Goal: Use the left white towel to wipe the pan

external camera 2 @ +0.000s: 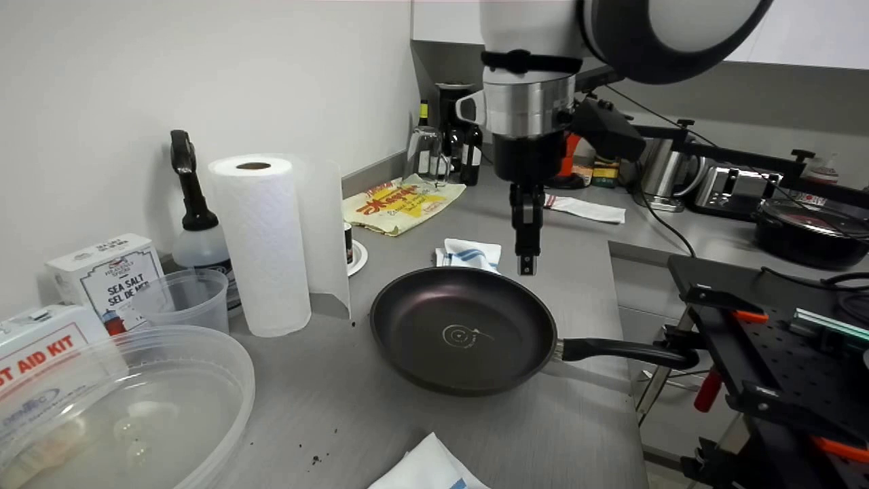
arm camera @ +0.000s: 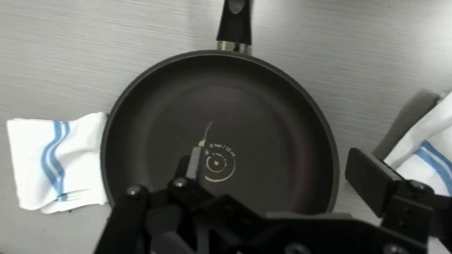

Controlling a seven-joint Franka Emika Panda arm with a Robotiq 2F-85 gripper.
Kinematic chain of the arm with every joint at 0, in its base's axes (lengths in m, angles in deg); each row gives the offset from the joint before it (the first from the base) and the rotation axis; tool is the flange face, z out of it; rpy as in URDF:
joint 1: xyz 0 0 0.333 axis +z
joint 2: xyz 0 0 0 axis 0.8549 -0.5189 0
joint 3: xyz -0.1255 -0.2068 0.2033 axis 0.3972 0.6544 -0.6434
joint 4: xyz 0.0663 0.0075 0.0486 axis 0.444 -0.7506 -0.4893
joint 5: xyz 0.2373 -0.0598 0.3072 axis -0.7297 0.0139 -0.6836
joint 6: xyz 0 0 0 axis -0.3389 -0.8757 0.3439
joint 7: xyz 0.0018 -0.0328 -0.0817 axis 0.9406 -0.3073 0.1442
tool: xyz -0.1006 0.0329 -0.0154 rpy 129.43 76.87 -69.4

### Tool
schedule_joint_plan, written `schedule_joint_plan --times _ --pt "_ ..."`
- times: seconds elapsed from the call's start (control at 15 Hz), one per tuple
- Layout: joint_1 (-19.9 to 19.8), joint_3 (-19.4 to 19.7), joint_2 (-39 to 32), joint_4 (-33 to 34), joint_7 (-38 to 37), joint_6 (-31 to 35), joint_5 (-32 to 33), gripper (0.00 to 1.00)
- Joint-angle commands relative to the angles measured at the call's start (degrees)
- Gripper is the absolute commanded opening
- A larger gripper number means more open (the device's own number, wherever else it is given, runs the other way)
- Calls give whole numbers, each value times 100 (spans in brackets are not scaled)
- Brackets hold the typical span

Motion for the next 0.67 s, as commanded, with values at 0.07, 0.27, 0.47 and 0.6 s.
schedule_joint_plan --times 0.07,0.27,0.47,0.6 --pt "-300 39 338 -396 -155 342 404 100" --pt "-465 119 694 -814 -211 561 606 100" --pt "-456 98 769 -868 -237 564 608 100" --pt "-455 97 769 -869 -241 565 608 100"
